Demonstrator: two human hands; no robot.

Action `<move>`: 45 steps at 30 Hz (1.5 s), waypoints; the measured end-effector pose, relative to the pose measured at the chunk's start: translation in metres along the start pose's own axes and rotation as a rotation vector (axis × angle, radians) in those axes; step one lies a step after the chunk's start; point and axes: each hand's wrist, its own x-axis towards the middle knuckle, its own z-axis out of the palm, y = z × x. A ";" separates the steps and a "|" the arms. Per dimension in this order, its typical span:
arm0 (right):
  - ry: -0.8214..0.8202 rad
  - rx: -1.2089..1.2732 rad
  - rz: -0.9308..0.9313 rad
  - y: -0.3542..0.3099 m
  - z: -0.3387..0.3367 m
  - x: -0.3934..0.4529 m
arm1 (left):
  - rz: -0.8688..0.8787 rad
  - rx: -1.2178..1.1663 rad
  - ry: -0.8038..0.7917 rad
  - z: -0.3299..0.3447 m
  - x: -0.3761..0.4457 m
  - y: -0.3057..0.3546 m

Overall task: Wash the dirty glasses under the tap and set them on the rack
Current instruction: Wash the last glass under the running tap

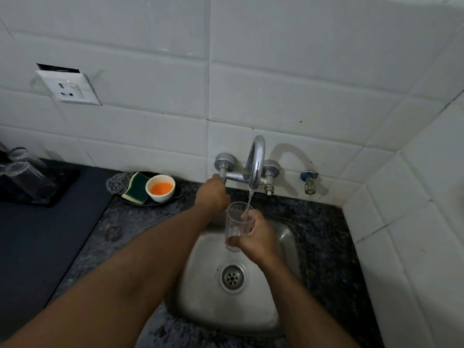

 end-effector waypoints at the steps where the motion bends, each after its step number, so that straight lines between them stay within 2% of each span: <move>1: -0.002 0.000 -0.001 0.001 0.000 0.000 | 0.004 0.029 -0.006 0.001 0.002 0.001; 3: -0.013 -0.010 0.000 0.006 -0.001 0.000 | 0.019 0.086 -0.009 0.004 0.002 0.003; 8: 0.002 -0.025 0.033 0.007 -0.003 0.002 | 0.142 0.441 0.090 0.009 0.004 -0.002; 11: -0.015 0.003 0.025 0.001 -0.001 0.003 | 0.132 0.443 0.075 0.009 0.005 -0.003; 14: -0.075 -0.047 0.049 0.010 -0.003 -0.004 | 0.069 0.170 -0.019 0.007 0.002 -0.013; 19: 0.012 -0.019 0.101 0.018 -0.001 -0.007 | -0.062 -0.244 -0.096 0.024 -0.032 -0.033; 22: -0.137 -0.050 0.117 0.014 0.009 -0.007 | -0.247 -0.725 -0.274 0.036 -0.058 -0.039; 24: -0.141 -0.100 0.129 0.016 0.010 -0.011 | -0.314 -0.920 -0.399 0.034 -0.070 -0.041; 27: -0.084 -0.170 0.153 0.020 0.005 -0.012 | -0.275 -1.000 -0.533 0.030 -0.083 -0.040; 30: -0.212 -0.308 0.161 0.016 0.003 -0.015 | -0.178 -0.929 -0.567 0.033 -0.089 -0.040; 32: -0.250 -0.354 0.173 0.015 -0.002 -0.017 | -0.182 -0.949 -0.546 0.038 -0.090 -0.042; 35: -0.260 -0.326 0.242 0.014 -0.010 -0.015 | -0.226 -1.018 -0.537 0.047 -0.094 -0.042; 38: -0.298 -0.404 0.266 0.007 -0.017 -0.014 | -0.308 -1.052 -0.547 0.060 -0.101 -0.038; 45: -0.111 -0.671 0.074 0.001 -0.024 -0.011 | -0.549 -1.193 -0.575 0.074 -0.112 -0.030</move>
